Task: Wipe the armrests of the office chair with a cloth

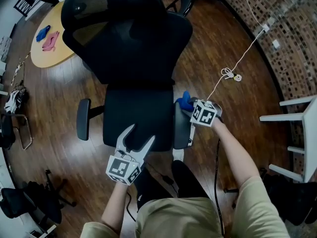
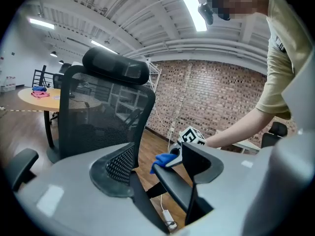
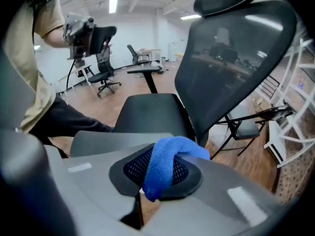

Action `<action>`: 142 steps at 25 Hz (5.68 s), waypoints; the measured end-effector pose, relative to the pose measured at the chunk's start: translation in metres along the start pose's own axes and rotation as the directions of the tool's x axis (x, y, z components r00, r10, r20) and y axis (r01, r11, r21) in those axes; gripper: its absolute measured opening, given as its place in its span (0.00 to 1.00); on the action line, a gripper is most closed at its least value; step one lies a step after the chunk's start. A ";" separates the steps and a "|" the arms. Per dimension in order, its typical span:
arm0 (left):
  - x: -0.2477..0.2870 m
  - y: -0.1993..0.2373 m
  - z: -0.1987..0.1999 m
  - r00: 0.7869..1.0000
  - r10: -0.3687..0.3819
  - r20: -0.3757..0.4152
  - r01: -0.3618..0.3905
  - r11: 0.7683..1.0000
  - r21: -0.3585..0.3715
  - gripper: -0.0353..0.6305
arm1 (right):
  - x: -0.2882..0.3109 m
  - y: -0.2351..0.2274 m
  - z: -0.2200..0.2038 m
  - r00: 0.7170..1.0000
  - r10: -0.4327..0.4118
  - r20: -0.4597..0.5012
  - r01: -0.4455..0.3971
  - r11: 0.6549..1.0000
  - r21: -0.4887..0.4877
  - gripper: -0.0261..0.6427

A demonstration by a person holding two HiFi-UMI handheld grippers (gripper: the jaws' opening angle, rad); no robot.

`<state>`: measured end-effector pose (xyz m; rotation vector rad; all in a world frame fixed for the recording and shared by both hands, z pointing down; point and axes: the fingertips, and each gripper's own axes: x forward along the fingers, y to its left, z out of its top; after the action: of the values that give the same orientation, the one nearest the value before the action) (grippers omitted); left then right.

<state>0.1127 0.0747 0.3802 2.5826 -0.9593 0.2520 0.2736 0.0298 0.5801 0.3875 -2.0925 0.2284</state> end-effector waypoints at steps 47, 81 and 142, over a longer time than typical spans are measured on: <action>0.004 -0.006 0.015 0.998 0.017 0.058 -0.015 0.999 -0.031 0.47 | -0.019 0.203 -0.014 0.995 0.008 0.102 -0.026 0.985 0.172 0.07; -0.025 0.028 0.007 0.995 0.074 0.074 -0.069 0.996 -0.058 0.47 | 0.013 0.262 -0.005 0.856 0.485 -0.177 -0.497 0.867 -0.031 0.07; 0.017 0.161 -0.135 0.995 -0.006 0.098 0.028 0.974 -0.223 0.48 | 0.031 0.099 -0.015 -0.562 0.545 -0.622 -0.793 -0.139 0.594 0.06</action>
<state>0.0146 0.0065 0.5535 2.4120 -0.9402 0.0123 0.2342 0.1215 0.6139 -1.5752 -0.6714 0.8518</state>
